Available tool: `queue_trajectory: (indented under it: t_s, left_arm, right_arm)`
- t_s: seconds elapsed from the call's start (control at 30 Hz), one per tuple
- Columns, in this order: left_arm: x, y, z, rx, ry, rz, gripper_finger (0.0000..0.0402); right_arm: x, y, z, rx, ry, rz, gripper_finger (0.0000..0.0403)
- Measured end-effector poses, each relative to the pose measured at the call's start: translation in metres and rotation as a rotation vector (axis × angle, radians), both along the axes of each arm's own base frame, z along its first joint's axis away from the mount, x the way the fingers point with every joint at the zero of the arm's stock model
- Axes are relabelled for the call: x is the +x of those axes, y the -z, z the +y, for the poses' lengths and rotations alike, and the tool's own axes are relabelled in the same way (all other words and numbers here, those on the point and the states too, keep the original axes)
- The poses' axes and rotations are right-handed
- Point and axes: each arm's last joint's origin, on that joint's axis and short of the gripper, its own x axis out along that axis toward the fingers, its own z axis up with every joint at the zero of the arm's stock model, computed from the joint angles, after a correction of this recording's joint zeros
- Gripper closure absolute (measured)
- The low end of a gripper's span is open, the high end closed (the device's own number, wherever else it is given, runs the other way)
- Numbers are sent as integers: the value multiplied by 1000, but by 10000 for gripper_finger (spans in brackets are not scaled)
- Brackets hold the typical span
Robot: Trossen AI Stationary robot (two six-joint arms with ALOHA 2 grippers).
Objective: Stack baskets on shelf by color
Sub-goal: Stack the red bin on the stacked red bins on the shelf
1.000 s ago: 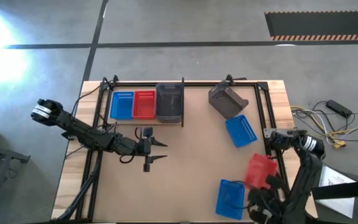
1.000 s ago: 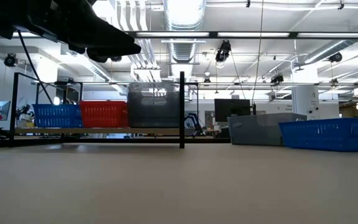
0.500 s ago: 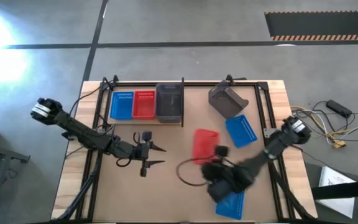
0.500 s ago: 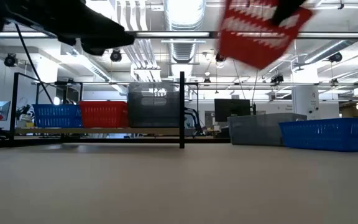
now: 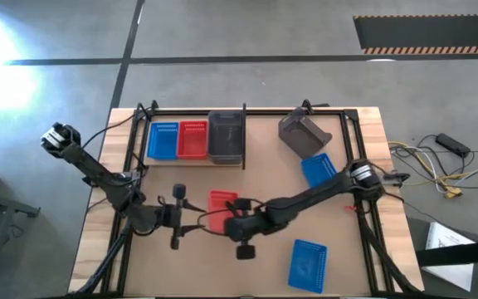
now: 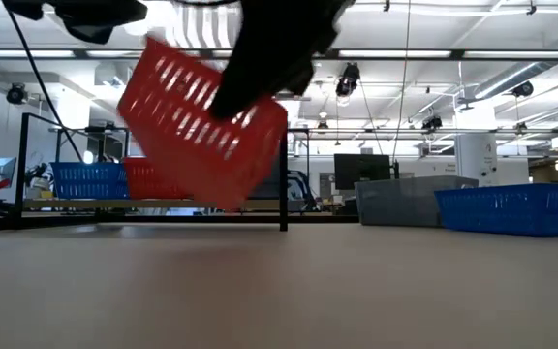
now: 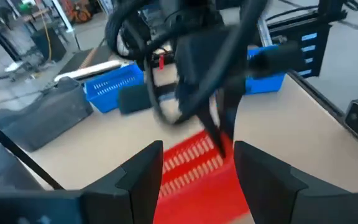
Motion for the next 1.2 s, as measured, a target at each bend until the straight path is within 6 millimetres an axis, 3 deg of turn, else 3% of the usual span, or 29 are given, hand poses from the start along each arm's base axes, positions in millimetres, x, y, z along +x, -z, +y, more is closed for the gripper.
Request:
queue_trajectory:
  t_s: [0.17, 0.33, 0.5, 0.67, 0.93, 1.2]
  left_arm:
    - [-3, 4, 0, -56, -38, 125, 220]
    - [-7, 21, 0, -106, -46, 308, 220]
    - [-6, 41, -4, -151, -33, 475, 220]
    - [0, 59, -9, -106, -64, 529, 220]
    - [12, 75, -15, -153, -185, 469, 220]
    - [32, 94, -17, -185, -255, 442, 221]
  right_arm:
    - [33, 20, -4, -13, 14, 0, 394]
    - [60, 30, -6, -29, 14, -15, 394]
    - [74, 38, -13, -90, 39, 2, 390]
    - [80, 39, -18, -112, 20, -11, 342]
    - [64, 19, -16, -140, -12, 26, 266]
    - [6, 20, -4, -315, 118, 160, 279]
